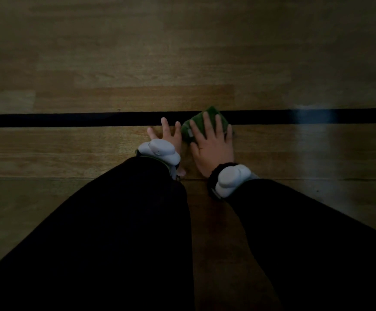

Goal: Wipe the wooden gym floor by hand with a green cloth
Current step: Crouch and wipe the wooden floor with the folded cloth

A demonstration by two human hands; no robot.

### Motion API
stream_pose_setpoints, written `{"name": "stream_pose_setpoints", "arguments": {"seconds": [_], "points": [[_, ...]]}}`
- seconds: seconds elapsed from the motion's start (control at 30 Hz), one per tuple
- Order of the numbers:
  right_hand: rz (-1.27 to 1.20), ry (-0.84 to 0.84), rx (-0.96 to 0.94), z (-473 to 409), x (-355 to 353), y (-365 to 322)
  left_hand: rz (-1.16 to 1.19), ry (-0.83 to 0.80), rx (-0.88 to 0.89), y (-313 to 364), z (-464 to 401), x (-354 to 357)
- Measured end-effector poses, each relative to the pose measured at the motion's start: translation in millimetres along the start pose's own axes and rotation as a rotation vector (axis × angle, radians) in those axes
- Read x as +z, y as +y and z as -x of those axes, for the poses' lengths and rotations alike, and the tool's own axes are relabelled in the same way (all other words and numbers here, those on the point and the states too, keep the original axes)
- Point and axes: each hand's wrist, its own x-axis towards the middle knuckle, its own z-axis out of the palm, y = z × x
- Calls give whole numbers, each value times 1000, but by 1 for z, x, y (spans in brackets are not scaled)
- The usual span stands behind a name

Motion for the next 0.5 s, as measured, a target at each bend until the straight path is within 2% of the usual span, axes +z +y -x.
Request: {"name": "stream_pose_setpoints", "arguments": {"seconds": [0.17,0.4,0.5], "points": [[-9,24,-15,7,11,-13,-5,11,-28,3,-2,1],[27,32,-86,12,8,5,27,20,6,-3,-1,5],[18,31,-35,17,7,19,77,-2,29,-8,-1,5]]}}
